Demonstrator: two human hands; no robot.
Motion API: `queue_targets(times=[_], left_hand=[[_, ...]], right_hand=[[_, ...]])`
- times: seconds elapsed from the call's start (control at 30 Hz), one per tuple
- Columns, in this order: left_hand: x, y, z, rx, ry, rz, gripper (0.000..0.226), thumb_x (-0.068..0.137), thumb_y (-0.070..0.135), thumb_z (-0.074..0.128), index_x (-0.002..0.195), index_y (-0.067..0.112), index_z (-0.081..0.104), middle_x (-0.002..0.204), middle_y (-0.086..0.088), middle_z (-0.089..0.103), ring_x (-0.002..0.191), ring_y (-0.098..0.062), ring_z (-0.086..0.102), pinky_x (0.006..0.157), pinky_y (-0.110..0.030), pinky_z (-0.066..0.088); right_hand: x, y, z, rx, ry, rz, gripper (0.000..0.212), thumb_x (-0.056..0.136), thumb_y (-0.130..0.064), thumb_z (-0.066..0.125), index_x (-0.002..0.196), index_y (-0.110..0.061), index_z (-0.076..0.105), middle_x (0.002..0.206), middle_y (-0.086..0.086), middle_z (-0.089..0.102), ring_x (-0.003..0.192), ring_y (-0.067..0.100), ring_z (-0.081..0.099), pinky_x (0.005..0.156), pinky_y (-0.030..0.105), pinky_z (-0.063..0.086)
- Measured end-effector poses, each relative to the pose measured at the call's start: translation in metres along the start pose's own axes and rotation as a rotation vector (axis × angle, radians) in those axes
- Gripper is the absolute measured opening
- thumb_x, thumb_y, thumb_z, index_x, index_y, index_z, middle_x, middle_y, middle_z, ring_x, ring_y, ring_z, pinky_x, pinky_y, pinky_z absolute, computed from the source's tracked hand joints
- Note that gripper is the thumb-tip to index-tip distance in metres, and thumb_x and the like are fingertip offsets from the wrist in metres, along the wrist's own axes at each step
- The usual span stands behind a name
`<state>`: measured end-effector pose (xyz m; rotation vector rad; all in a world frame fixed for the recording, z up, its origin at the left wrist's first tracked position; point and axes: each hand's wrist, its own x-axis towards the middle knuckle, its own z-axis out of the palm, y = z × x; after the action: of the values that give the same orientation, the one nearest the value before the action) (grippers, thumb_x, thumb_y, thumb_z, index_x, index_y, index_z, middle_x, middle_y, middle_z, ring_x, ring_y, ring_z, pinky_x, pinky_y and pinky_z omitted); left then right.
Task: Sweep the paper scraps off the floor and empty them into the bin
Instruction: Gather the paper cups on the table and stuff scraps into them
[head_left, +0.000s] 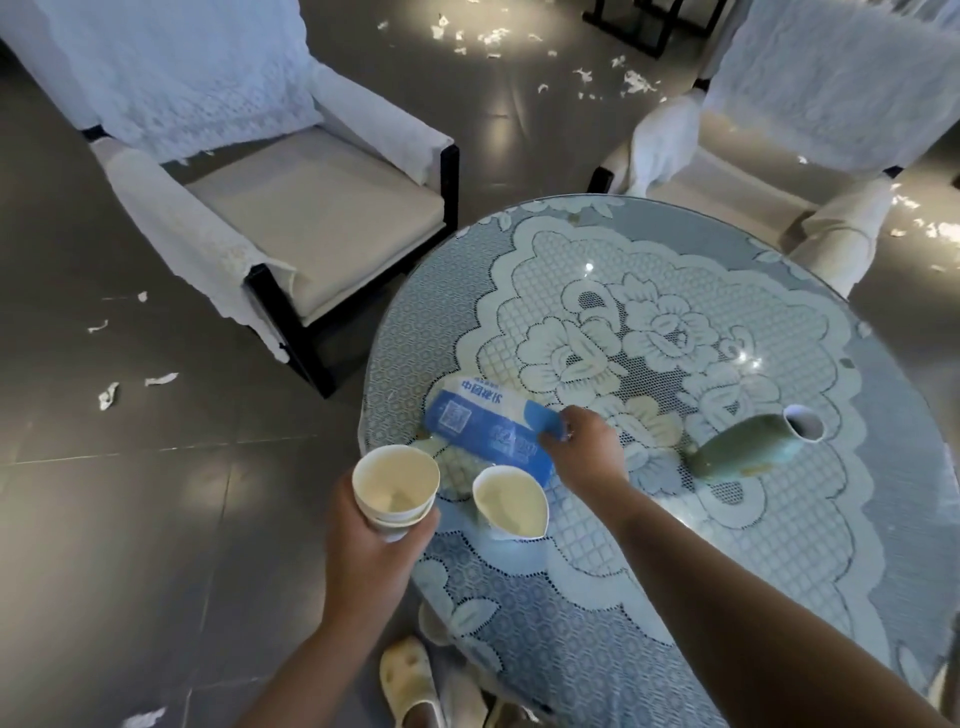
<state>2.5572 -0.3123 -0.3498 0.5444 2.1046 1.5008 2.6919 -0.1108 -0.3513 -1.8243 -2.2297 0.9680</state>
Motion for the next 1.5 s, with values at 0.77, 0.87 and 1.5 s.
queue_targets(times=[0.77,0.87,1.5], left_hand=[[-0.003,0.004,0.010,0.004,-0.155,0.077,0.084,0.050,0.049,0.082,0.124,0.022,0.052,0.117,0.005,0.063,0.108,-0.011,0.062,0.091,-0.033,0.051],[0.002,0.014,0.012,0.001,-0.182,0.114,0.081,0.049,0.041,0.086,0.120,0.021,0.053,0.115,0.005,0.063,0.104,-0.006,0.062,0.087,-0.025,0.048],[-0.129,0.075,0.182,-0.055,-0.828,0.423,0.069,0.058,0.042,0.082,0.119,0.033,0.052,0.118,0.009,0.061,0.109,-0.005,0.060,0.091,-0.016,0.046]], right_hand=[[-0.087,-0.002,-0.006,0.138,0.051,-0.110,0.007,0.088,-0.031,0.062,0.084,-0.027,0.058,0.066,-0.010,0.054,0.066,0.012,0.053,0.053,0.025,0.038],[-0.093,0.000,-0.018,0.237,0.147,-0.093,0.022,0.086,-0.025,0.064,0.071,-0.033,0.051,0.058,-0.007,0.050,0.053,0.005,0.045,0.049,0.022,0.032],[-0.232,0.187,-0.141,0.344,0.773,0.377,0.012,0.083,-0.022,0.069,0.078,-0.031,0.063,0.066,-0.013,0.063,0.061,0.004,0.057,0.055,0.023,0.043]])
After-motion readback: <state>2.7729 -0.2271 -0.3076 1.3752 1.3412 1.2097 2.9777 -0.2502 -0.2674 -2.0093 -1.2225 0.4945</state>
